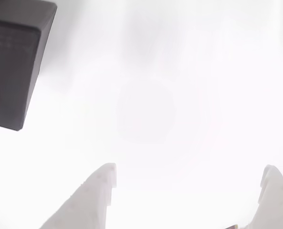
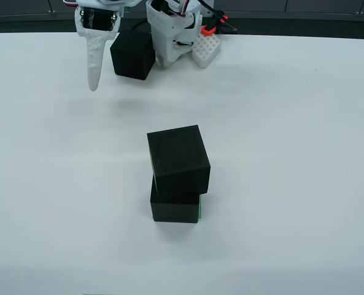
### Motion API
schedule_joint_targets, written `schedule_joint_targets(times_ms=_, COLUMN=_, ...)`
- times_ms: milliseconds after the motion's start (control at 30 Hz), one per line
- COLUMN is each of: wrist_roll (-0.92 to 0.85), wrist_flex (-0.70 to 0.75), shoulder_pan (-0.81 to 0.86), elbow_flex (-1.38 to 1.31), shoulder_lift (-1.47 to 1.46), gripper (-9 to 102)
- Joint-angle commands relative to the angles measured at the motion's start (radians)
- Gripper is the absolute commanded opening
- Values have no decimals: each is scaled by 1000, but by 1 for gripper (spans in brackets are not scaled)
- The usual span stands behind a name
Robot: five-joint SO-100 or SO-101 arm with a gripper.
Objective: Stack 3 Blocks on the chosen place.
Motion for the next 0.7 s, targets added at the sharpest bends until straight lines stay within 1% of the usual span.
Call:
schedule_joint_targets(times_ms=0, wrist_roll=-130, wrist_flex=-61, shoulder_pan=38, elbow_flex=51, shoulder_lift=69, gripper=38)
schedule_joint_targets(times_ms=133, wrist_roll=-244, wrist_flex=-114, shoulder_pan=86, elbow_flex=129, shoulder_lift=129, gripper=38)
schedule_joint_targets(times_ms=300, wrist_roll=-245, wrist_flex=-209, shoulder_pan=141, elbow_flex=210, shoulder_lift=179, gripper=38)
schedule_joint_targets(times_ms=367, wrist_roll=-245, wrist_flex=-225, shoulder_pan=156, elbow_flex=222, shoulder_lift=183, gripper=38)
schedule_joint_targets(times_ms=567, wrist_roll=-225, wrist_flex=-219, shoulder_pan=150, elbow_flex=189, shoulder_lift=187, gripper=38)
schedule_joint_targets(times_ms=667, wrist_roll=-117, wrist_flex=-295, shoulder_pan=118, elbow_flex=146, shoulder_lift=187, gripper=38)
